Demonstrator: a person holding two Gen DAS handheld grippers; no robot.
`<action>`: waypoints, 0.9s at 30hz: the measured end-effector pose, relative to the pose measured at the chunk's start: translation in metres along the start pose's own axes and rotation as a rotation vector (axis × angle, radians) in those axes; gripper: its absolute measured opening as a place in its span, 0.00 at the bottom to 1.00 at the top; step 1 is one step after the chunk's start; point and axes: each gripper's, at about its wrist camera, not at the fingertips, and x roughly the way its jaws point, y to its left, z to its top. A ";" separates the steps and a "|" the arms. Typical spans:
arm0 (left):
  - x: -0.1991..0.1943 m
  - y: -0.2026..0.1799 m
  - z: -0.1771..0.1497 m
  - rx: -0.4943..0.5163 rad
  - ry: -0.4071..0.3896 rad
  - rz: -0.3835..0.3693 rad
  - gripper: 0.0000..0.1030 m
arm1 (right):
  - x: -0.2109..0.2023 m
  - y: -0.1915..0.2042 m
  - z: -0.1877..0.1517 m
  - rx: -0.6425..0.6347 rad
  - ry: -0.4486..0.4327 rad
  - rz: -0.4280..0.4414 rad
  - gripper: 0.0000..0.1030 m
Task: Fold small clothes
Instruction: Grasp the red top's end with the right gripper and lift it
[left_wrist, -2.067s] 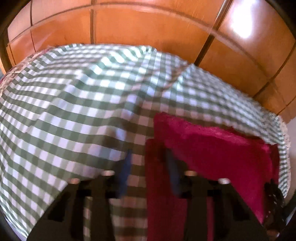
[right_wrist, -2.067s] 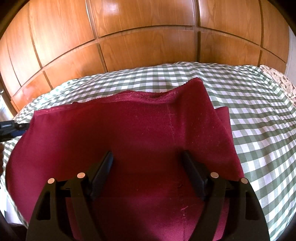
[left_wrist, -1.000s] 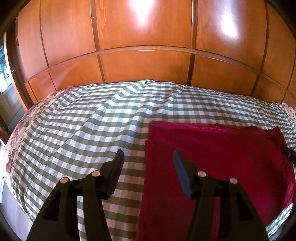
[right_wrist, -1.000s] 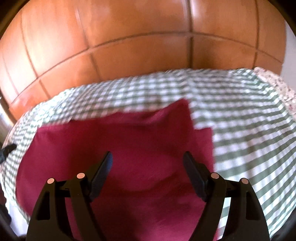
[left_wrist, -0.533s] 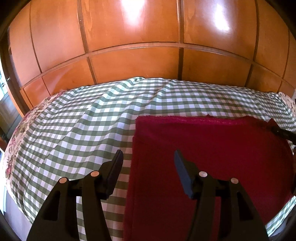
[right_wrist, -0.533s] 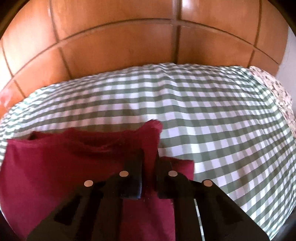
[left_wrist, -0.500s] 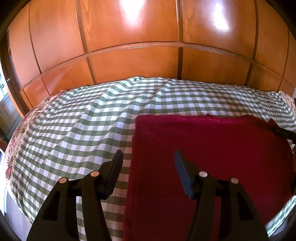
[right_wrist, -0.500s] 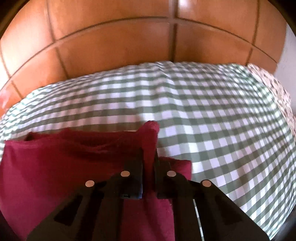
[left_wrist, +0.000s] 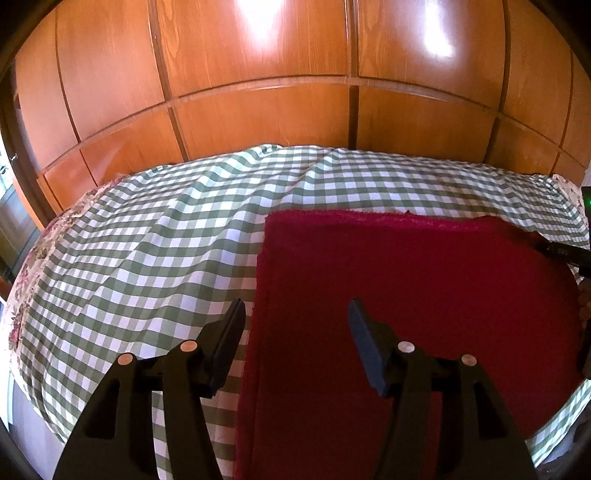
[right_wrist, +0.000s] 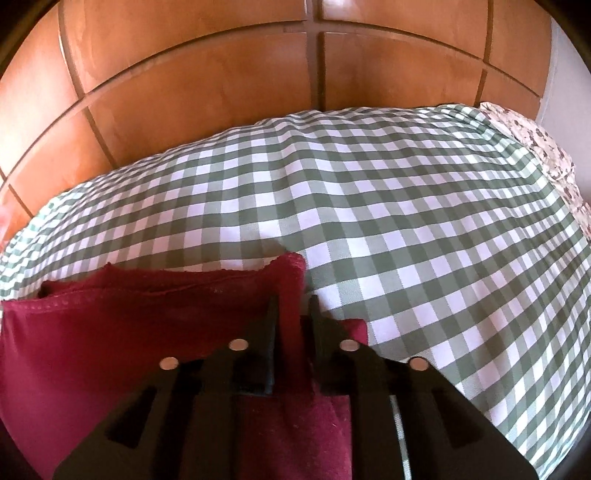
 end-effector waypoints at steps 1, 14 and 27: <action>-0.002 0.000 0.000 -0.002 -0.004 -0.003 0.57 | -0.002 -0.002 0.001 0.006 -0.001 0.005 0.25; -0.024 -0.007 -0.014 -0.006 -0.029 -0.031 0.60 | -0.059 -0.052 -0.033 0.117 0.027 0.188 0.75; -0.030 -0.029 -0.024 0.039 -0.023 -0.065 0.61 | -0.074 -0.060 -0.097 0.167 0.124 0.464 0.80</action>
